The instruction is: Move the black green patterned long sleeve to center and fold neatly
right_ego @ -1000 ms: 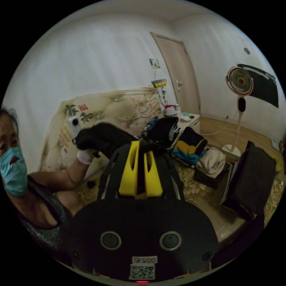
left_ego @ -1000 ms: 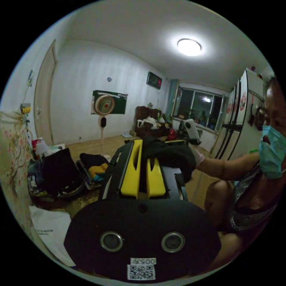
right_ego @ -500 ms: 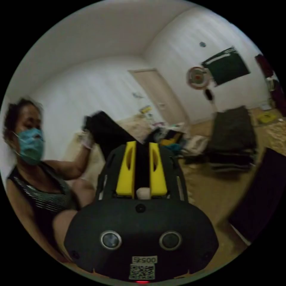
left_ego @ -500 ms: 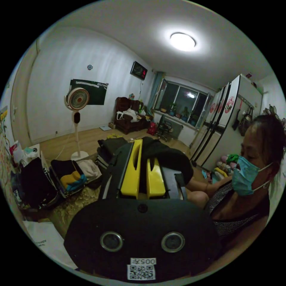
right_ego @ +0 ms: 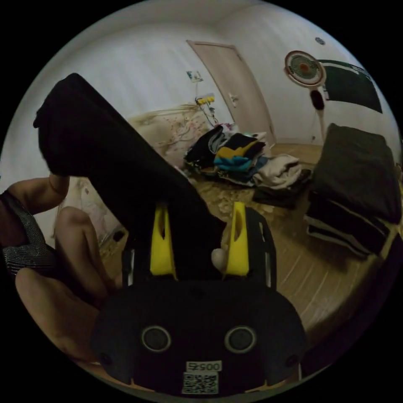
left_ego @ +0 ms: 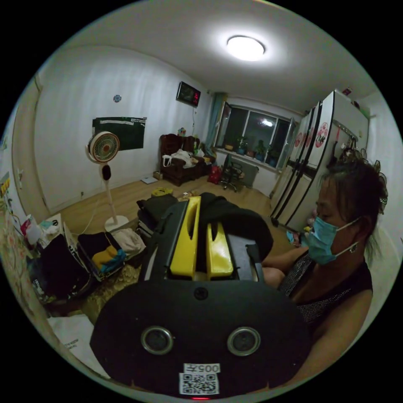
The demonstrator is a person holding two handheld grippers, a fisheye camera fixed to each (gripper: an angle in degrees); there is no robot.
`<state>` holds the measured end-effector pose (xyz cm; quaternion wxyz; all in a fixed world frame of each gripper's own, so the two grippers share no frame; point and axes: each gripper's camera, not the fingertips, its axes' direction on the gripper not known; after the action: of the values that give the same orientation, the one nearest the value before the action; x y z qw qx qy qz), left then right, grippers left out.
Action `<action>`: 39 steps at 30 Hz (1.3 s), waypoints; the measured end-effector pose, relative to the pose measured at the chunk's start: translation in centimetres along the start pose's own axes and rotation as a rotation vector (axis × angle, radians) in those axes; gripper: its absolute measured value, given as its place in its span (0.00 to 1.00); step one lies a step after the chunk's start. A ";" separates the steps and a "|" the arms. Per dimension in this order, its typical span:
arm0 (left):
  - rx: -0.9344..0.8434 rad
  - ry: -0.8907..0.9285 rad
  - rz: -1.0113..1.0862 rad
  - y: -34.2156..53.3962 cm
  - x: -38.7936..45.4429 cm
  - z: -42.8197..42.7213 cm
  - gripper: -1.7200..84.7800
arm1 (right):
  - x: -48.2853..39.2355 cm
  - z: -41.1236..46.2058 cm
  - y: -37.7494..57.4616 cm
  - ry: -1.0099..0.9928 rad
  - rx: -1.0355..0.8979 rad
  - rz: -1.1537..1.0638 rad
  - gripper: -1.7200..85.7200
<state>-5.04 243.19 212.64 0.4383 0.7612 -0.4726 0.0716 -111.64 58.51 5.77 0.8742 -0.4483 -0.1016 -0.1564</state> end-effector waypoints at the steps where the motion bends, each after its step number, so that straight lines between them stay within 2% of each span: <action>1: 0.000 -0.035 -0.014 0.0 -0.5 -0.3 0.01 | 0.2 -0.9 -0.1 -0.078 0.003 -0.011 0.09; 4: 0.003 -0.152 -0.077 0.7 -2.6 -1.5 0.01 | 0.4 -5.1 0.0 -0.062 0.088 0.010 0.02; 8: 0.047 -0.222 -0.198 3.3 -6.7 -3.5 0.01 | 0.3 -12.6 -0.6 0.020 0.229 0.016 0.01; 13: 0.133 -0.105 -0.254 6.7 -9.9 -3.8 0.01 | -5.2 -22.7 -5.1 0.290 0.343 -0.192 0.01; 19: 0.201 0.065 -0.221 9.8 -10.8 -3.5 0.01 | -12.1 -28.2 -8.0 0.608 0.366 -0.386 0.01; 26: 0.046 0.113 -0.165 11.9 -10.3 1.4 0.01 | -11.8 -30.5 -10.0 0.766 0.337 -0.354 0.00; 29: -0.017 0.148 -0.215 13.1 -11.9 5.0 0.01 | -7.9 -30.2 -11.8 0.764 0.281 -0.285 0.00; 32: -0.090 0.164 -0.343 15.3 -16.3 10.5 0.02 | -0.3 -28.0 -14.1 0.680 0.121 -0.141 0.01; 34: -0.140 0.167 -0.457 17.5 -20.3 14.7 0.02 | 8.4 -24.5 -15.5 0.544 -0.019 0.020 0.02; 36: -0.165 0.158 -0.581 20.5 -25.3 19.4 0.03 | 15.9 -21.1 -15.7 0.455 -0.078 0.168 0.05; 39: -0.218 0.236 -0.836 28.2 -33.4 27.5 0.06 | 28.3 -14.1 -14.0 0.374 -0.264 0.419 0.08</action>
<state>-53.65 240.10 195.43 0.5581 0.8228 -0.0760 -0.0753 -89.85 34.21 17.15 0.8252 -0.5325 0.1770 -0.0644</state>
